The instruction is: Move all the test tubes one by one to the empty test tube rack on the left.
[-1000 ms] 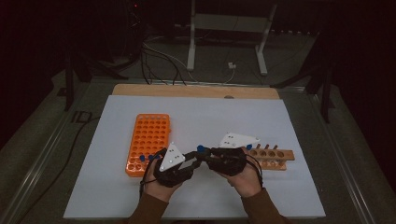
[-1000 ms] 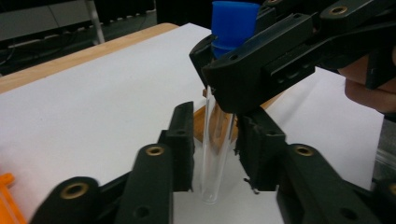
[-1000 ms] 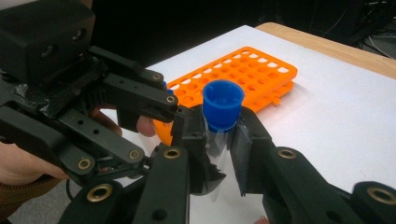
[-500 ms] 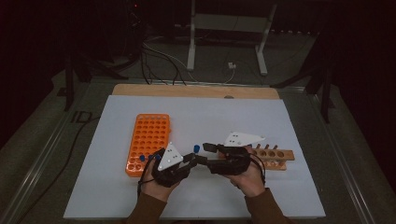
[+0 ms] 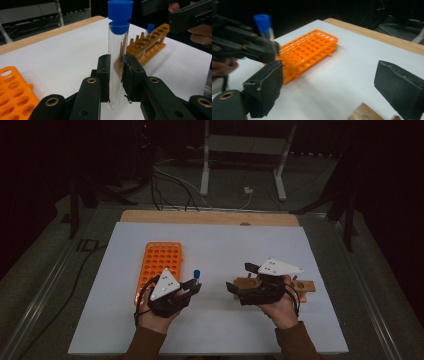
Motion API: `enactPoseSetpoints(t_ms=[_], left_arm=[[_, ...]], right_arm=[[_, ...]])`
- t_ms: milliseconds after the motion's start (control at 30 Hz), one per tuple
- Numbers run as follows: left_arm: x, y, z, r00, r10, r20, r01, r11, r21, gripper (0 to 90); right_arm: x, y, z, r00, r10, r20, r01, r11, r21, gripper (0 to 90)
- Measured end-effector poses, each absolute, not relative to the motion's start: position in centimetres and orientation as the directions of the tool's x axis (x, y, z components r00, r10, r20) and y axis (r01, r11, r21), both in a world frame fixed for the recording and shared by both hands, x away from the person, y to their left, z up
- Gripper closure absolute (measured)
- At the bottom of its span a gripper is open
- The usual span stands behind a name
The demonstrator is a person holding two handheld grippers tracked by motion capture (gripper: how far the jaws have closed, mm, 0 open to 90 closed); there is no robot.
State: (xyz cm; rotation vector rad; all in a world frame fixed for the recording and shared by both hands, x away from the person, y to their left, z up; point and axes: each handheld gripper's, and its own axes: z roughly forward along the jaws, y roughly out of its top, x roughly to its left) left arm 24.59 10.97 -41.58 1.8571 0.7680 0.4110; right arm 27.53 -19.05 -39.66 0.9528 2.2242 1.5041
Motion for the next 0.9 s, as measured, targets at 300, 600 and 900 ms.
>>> enactPoseSetpoints(t_ms=[300,600,900], left_arm=[[24.2,14.1,-41.1,0.698,0.712,-0.081,0.327,-0.216,0.920,77.0],[23.4,17.0,-40.9,0.664,0.743,-0.083,0.336,-0.198,0.921,76.9],[22.5,19.7,-40.8,0.632,0.772,-0.071,0.326,-0.182,0.928,76.9]], right_arm=[[27.9,-21.6,-39.9,-0.685,0.719,0.116,0.372,0.208,0.904,1.1],[27.8,-23.5,-40.2,-0.649,0.753,0.112,0.386,0.199,0.901,0.2],[27.8,-25.3,-40.5,-0.603,0.790,0.109,0.396,0.178,0.901,0.0]])
